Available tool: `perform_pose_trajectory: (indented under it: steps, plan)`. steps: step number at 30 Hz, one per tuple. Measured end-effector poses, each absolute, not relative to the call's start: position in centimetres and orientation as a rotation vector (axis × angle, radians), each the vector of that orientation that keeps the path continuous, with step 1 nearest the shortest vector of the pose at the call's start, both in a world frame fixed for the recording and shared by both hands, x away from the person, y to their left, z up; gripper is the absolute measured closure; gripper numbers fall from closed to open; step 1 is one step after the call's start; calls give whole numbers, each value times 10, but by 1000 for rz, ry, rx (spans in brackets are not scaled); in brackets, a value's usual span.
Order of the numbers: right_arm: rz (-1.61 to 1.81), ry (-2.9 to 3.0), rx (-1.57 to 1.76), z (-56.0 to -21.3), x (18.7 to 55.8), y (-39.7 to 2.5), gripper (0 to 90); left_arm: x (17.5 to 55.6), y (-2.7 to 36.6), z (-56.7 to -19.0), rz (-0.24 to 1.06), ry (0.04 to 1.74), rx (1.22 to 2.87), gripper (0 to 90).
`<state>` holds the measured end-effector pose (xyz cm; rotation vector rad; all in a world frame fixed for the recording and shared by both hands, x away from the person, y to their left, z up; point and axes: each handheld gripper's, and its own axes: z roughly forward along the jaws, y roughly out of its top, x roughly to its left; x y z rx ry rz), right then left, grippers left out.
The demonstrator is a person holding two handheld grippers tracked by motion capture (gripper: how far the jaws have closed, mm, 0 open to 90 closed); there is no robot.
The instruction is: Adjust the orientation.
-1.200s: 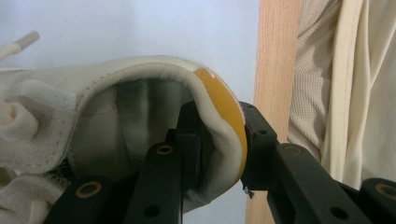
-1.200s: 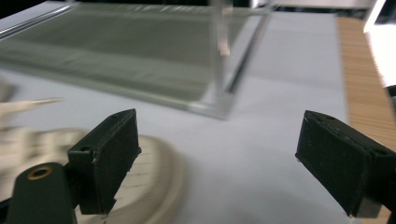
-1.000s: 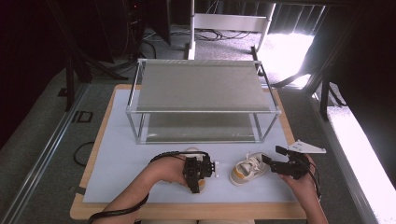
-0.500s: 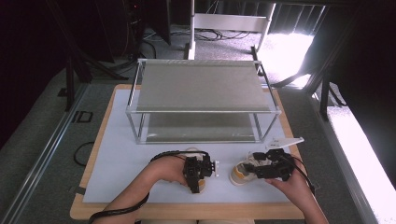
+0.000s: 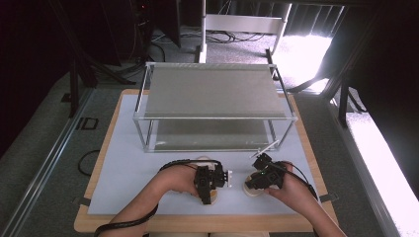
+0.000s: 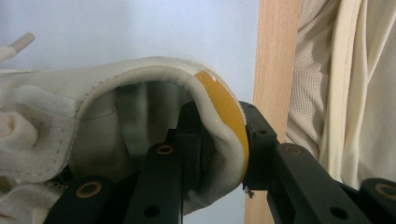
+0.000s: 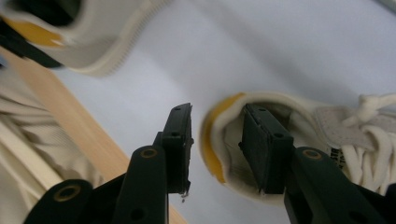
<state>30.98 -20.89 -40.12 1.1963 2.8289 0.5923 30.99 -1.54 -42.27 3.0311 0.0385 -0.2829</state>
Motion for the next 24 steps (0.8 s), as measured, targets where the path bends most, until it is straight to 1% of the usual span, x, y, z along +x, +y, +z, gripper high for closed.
perform_pose_trajectory:
  steps: [3, 5, 6, 7, 10, 12, 16, 18, 20, 22, 23, 24]
  plan:
    - [542, 2895, 1211, -409, 316, -207, 677, 310, -15, -423, -287, 37, 3030, 725]
    - [507, 2942, 1217, -415, 319, -205, 684, 310, -16, -423, -285, 32, 3036, 725]
    - [467, 2956, 1209, -418, 320, -204, 709, 310, -16, -422, -283, 29, 3038, 724]
    - [443, 2983, 1172, -421, 321, -202, 761, 310, -16, -422, -284, 30, 3038, 724]
    - [398, 3042, 1073, -420, 320, -197, 788, 311, -15, -423, -293, 42, 3034, 724]
    - [416, 3106, 998, -420, 320, -197, 792, 311, -15, -423, -288, 44, 3033, 724]
    - [370, 3170, 689, -418, 320, -195, 789, 310, -16, -423, -287, 39, 3036, 724]
    - [382, 3184, 589, -415, 321, -195, 786, 311, -16, -422, -266, 25, 3039, 725]
    - [401, 3208, 463, -412, 321, -194, 783, 311, -16, -423, -287, 37, 3035, 725]
    - [437, 3256, 355, -410, 321, -193, 778, 309, -16, -424, -340, 71, 3025, 725]
    - [436, 3278, 270, -410, 321, -192, 775, 311, -16, -423, -270, 37, 3035, 724]
    - [411, 3301, 180, -410, 320, -191, 772, 311, -16, -423, -272, 37, 3036, 725]
